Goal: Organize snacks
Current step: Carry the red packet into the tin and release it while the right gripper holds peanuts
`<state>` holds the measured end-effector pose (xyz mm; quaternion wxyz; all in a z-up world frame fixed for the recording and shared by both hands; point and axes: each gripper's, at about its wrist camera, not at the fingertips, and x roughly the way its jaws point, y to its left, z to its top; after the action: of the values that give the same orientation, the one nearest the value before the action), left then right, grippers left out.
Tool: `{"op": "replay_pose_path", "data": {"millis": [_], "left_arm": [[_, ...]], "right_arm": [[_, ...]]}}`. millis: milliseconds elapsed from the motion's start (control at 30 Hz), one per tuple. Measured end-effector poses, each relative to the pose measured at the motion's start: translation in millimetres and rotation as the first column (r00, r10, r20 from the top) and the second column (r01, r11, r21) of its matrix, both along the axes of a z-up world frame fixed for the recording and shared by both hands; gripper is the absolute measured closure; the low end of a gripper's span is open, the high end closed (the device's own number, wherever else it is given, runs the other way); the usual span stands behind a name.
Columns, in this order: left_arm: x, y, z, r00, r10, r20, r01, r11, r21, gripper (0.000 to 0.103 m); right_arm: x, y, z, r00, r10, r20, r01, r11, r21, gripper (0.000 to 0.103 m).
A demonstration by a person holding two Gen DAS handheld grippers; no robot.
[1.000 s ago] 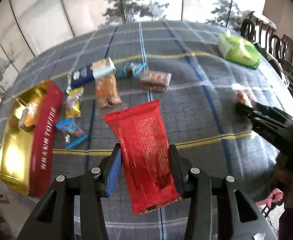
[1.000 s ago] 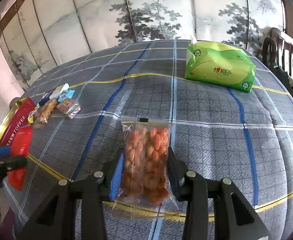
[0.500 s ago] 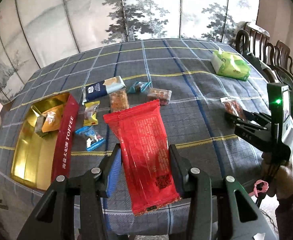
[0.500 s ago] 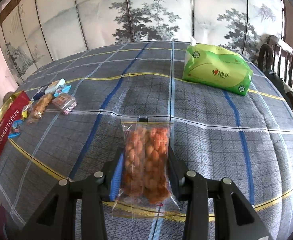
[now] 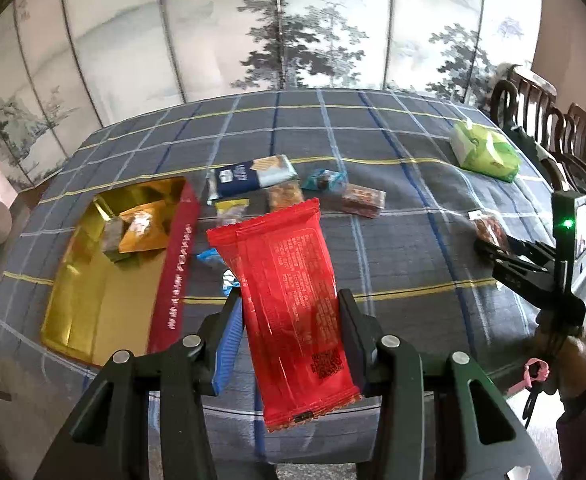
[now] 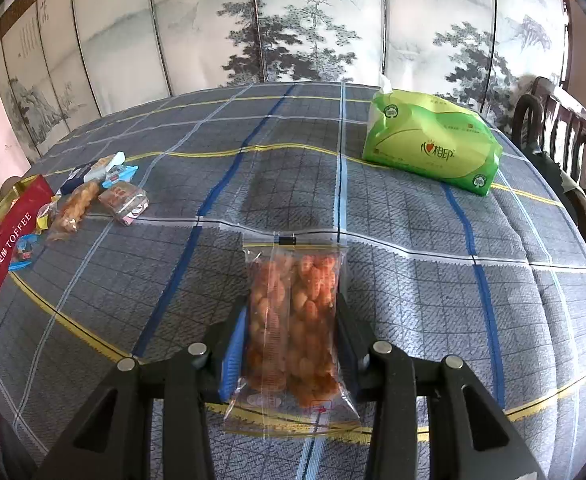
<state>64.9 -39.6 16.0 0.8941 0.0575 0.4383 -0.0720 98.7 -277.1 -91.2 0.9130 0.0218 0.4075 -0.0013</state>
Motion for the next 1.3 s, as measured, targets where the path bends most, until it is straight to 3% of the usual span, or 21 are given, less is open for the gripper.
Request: {"op": "replay_pose_path", "data": {"millis": [633,1300], "left_arm": [[16.5,75.2,3.6,0.990,0.139,0.014,-0.140,0.990,0.011,0.061],[47.9,183.8,-31.7,0.951,0.307,-0.047,-0.302,0.950,0.079,0.061]], "right_arm": [[-2.1,-2.2,-0.1,1.000,-0.001,-0.002,0.001,1.000,-0.016,0.063],[-1.3,0.1,-0.1,1.000,-0.001,-0.005,0.001,0.999,-0.036,0.063]]}}
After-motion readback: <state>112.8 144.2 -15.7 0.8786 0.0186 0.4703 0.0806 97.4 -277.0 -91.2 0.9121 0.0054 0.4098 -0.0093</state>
